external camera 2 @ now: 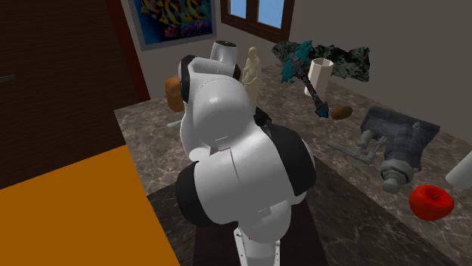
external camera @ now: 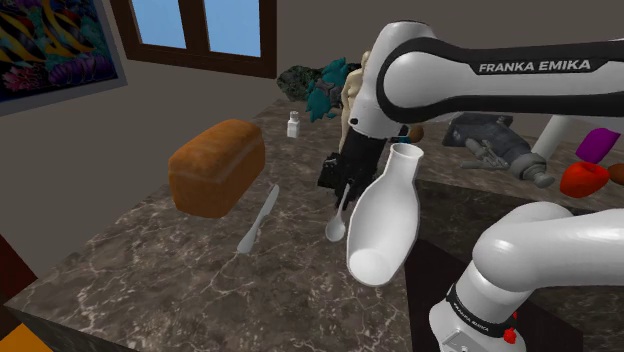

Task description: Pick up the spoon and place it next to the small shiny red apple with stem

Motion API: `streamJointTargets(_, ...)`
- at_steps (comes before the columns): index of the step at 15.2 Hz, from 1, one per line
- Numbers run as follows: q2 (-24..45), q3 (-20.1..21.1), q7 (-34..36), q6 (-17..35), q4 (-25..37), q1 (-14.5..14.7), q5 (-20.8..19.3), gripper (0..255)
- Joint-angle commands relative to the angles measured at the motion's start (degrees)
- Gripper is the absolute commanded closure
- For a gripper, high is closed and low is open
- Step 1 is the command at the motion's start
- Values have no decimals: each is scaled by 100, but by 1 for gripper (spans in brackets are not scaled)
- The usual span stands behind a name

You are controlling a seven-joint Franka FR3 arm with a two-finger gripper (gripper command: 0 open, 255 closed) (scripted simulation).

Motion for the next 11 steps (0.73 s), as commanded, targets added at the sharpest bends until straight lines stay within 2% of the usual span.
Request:
streamJointTargets(1, 0, -54, 34, -142, 143, -24, -63, 255)
streamJointTargets(11, 27, -310, 206, -841, 881, -113, -327, 255)
